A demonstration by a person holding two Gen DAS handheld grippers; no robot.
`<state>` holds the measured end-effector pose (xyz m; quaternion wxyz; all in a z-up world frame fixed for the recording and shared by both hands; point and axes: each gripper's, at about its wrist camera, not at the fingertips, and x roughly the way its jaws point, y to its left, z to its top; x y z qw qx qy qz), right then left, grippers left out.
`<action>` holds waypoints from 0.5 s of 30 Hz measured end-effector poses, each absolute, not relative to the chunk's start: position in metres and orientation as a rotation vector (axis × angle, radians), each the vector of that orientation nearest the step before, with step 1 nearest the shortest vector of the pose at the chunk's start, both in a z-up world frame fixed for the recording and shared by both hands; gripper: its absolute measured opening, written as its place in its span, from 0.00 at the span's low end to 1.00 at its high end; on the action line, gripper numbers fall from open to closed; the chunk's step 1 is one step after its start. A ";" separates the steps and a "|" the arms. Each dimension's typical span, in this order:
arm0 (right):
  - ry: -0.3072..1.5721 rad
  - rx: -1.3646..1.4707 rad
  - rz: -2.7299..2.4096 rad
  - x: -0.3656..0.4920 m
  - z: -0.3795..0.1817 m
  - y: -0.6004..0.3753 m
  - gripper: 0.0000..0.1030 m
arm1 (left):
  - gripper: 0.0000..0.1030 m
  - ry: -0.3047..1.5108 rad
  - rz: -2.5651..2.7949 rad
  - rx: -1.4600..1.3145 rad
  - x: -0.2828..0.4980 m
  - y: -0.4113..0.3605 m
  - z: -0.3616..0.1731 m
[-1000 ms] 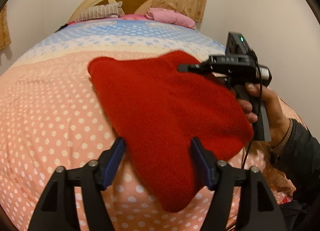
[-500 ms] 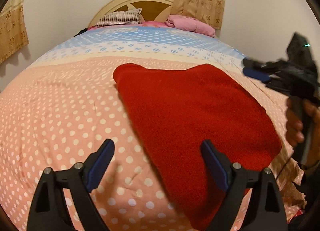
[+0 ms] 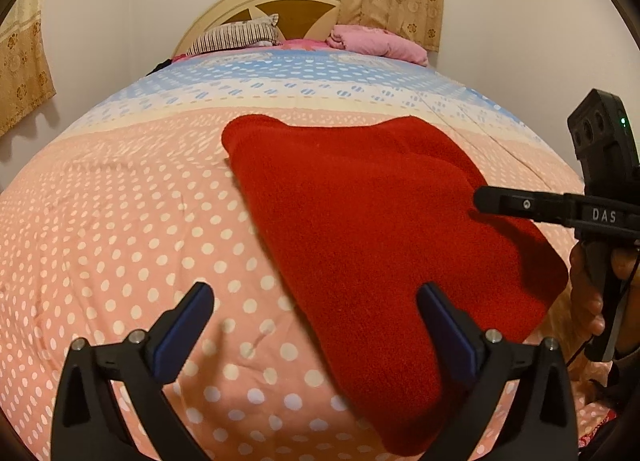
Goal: Fold small clothes
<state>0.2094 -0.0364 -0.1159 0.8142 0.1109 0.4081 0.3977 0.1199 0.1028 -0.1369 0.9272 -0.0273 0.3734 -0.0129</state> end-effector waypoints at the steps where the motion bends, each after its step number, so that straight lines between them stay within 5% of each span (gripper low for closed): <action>1: 0.864 0.226 0.843 0.206 -0.115 -0.035 0.47 | 1.00 0.766 -0.021 -0.052 0.119 0.102 -0.134; 15: 0.504 0.033 0.592 0.120 -0.025 -0.064 0.56 | 1.00 0.580 -0.051 -0.029 0.081 0.078 -0.067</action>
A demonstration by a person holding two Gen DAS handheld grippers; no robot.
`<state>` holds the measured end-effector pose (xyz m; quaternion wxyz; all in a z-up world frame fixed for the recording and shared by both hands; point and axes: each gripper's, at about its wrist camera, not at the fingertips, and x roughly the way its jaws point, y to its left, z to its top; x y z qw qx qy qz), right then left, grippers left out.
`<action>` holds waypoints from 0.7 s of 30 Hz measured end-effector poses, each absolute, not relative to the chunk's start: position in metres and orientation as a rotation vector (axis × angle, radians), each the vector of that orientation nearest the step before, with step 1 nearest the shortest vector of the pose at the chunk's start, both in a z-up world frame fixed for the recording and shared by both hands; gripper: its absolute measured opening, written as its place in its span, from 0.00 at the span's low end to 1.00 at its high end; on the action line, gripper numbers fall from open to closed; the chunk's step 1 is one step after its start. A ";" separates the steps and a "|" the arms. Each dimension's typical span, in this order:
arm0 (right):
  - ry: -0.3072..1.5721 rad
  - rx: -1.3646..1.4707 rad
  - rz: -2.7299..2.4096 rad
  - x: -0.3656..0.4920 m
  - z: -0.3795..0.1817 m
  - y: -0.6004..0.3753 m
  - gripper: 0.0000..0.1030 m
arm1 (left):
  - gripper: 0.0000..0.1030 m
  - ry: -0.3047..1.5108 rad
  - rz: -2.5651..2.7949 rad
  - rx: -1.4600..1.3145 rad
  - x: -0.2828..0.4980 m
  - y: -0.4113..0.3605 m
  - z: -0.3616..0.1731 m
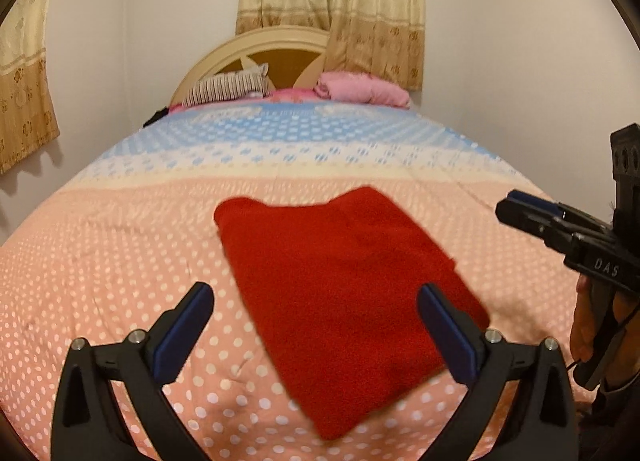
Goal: Fold small clothes
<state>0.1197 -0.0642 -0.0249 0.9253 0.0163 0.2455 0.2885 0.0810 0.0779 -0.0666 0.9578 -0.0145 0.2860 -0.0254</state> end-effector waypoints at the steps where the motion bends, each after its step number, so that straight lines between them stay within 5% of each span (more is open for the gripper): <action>1: 0.478 0.033 0.594 0.116 -0.018 -0.065 0.56 | 1.00 0.570 -0.055 -0.028 0.079 0.077 -0.063; 4: 0.438 0.001 0.588 0.107 -0.007 -0.063 0.63 | 1.00 0.540 -0.058 -0.021 0.073 0.074 -0.053; 21: 0.444 -0.003 0.572 0.106 -0.005 -0.056 0.63 | 1.00 0.514 -0.039 -0.030 0.071 0.078 -0.047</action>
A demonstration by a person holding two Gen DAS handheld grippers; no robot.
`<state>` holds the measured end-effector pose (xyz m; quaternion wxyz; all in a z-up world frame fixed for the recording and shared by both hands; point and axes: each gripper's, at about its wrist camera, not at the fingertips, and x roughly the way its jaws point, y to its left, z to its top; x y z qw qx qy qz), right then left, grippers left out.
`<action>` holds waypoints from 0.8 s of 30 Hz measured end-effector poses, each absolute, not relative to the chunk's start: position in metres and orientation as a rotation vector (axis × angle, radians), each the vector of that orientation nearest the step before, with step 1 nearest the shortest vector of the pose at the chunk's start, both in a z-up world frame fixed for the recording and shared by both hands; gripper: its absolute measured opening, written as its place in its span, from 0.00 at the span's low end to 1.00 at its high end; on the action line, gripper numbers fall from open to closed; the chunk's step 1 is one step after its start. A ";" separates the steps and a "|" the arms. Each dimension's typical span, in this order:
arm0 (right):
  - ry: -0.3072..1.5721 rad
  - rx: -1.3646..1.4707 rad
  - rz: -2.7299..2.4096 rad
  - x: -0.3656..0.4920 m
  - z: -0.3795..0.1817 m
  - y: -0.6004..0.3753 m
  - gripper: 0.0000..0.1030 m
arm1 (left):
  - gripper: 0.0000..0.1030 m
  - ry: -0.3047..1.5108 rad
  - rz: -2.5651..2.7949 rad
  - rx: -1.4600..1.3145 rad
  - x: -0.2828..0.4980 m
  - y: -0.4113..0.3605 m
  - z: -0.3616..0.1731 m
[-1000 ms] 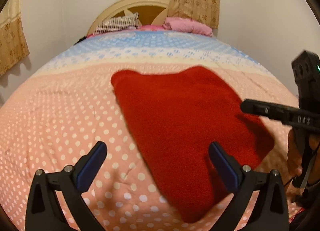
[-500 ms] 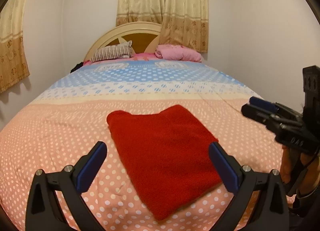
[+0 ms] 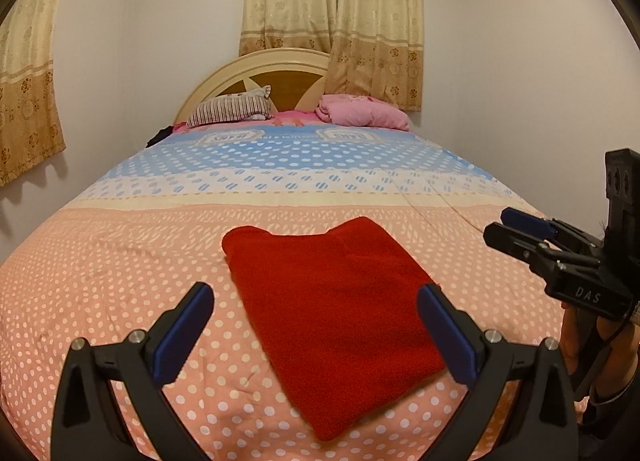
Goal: Fold small clothes
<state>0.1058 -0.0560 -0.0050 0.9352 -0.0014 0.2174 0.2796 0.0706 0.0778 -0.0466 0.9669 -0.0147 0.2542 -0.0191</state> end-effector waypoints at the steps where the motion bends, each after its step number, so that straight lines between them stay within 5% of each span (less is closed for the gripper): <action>1: 0.447 -0.001 0.571 0.106 -0.005 -0.056 0.63 | 1.00 0.514 -0.039 -0.028 0.071 0.077 -0.047; 24: 0.457 0.016 0.572 0.107 -0.005 -0.058 0.63 | 1.00 0.515 -0.042 -0.021 0.069 0.074 -0.046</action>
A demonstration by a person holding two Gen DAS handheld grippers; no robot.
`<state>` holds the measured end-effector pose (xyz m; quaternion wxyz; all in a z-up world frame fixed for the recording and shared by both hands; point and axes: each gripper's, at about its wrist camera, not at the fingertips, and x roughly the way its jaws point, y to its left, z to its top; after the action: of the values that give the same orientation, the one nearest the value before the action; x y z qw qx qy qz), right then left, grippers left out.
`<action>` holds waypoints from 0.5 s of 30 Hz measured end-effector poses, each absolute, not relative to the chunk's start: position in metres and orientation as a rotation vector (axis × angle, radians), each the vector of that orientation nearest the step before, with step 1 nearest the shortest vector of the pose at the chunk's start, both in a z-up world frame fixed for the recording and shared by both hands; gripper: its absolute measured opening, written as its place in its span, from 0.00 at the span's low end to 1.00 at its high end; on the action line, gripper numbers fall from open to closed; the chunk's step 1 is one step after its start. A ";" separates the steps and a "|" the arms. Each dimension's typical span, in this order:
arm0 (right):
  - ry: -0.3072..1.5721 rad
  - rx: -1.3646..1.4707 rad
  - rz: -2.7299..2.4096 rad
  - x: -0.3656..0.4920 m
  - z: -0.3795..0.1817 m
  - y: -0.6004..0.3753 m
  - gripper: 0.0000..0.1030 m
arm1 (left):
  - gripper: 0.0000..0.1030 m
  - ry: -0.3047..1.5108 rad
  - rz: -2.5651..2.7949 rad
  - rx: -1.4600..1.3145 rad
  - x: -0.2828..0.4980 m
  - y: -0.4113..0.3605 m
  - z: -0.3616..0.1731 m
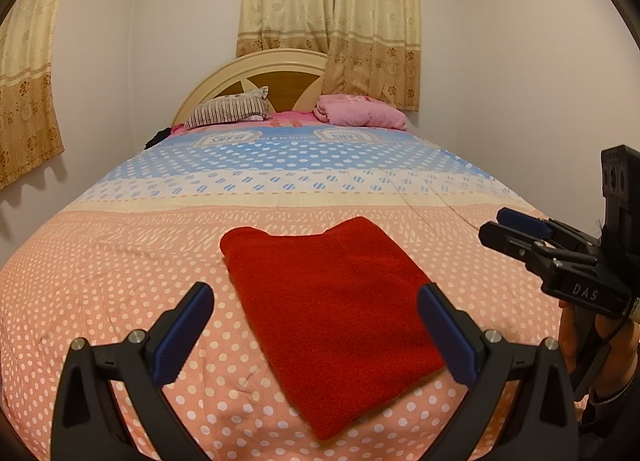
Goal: Fold small clothes
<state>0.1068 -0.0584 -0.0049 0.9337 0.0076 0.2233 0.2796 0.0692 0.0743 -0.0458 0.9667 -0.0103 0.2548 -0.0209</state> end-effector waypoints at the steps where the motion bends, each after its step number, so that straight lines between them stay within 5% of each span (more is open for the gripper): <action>1: 0.457 0.016 0.572 0.107 -0.005 -0.058 0.63 | 1.00 0.516 -0.042 -0.020 0.069 0.074 -0.046; 15: 0.431 0.014 0.570 0.099 0.000 -0.056 0.63 | 1.00 0.498 -0.031 0.003 0.068 0.071 -0.041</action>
<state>0.0993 -0.0564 -0.0001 0.9368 0.0067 0.2111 0.2791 0.0680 0.0712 -0.0414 0.9690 0.0015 0.2465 -0.0155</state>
